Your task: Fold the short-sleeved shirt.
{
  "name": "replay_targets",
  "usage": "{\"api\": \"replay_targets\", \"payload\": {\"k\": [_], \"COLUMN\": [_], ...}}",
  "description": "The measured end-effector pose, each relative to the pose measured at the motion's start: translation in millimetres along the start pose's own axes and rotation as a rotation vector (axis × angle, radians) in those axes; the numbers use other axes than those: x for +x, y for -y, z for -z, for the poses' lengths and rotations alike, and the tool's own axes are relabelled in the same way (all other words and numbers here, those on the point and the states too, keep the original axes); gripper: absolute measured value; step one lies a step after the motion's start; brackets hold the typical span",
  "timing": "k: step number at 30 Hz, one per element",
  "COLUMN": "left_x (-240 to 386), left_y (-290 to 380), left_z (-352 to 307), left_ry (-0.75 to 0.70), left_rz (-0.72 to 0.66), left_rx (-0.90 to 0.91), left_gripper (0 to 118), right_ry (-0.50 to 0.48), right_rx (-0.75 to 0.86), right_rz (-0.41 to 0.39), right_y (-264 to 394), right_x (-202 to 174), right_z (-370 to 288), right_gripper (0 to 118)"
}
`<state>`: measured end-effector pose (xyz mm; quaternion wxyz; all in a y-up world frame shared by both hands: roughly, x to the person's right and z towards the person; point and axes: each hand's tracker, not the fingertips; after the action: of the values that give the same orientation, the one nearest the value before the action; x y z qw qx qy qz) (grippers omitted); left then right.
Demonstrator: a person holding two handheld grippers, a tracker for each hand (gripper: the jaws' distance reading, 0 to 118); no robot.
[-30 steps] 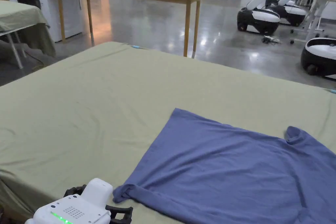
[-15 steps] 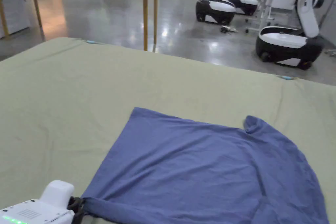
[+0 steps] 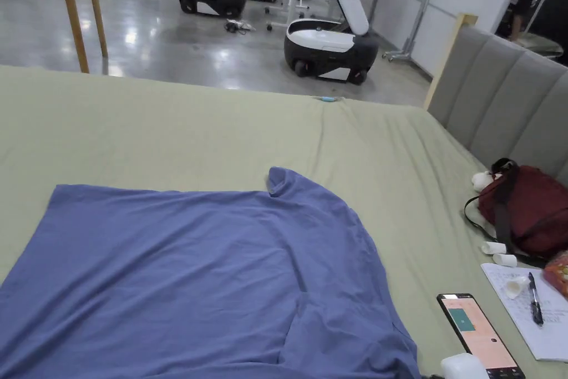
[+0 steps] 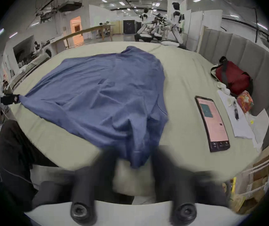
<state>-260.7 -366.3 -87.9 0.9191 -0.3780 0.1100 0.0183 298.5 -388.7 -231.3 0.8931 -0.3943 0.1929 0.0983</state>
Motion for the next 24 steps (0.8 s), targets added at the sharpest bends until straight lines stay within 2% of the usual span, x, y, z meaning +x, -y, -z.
{"api": "replay_targets", "payload": {"k": [1,4,6,9,11,13,16,20,24], "left_x": [2,3,3,11,6,1,-7,-9,-11], "left_y": [0,-3,-11,-36,-60,-86,-125,-168,-181], "left_z": [-1,-6,-10,-22,-23,-17,14,80,147], "left_ry": [-0.003,-0.032,-0.029,-0.055,-0.056,-0.030,-0.037,-0.027,-0.045], "left_rz": [-0.001,0.016,0.030,0.086,0.096,0.051,0.057,-0.004,-0.009], "left_rx": [0.000,0.007,-0.003,0.029,0.051,0.069,0.051,-0.063,-0.209], "left_gripper": [4,3,2,2,2,3,2,2,2], "right_ry": [0.018,-0.046,-0.022,-0.044,-0.037,-0.042,-0.019,0.069,0.099], "right_rx": [-0.014,0.023,0.072,0.160,0.209,0.231,0.248,0.168,0.084], "right_rz": [0.023,0.151,0.147,0.189,0.182,0.184,0.197,0.187,0.172], "right_y": [0,-4,-10,-32,-57,-83,-126,-169,-183], "right_x": [0,16,18,25,27,29,31,32,33], "right_z": [-1,-10,-19,-37,-43,-42,-16,48,105], "right_gripper": [5,5,5,5,5,5,5,5,5]}}
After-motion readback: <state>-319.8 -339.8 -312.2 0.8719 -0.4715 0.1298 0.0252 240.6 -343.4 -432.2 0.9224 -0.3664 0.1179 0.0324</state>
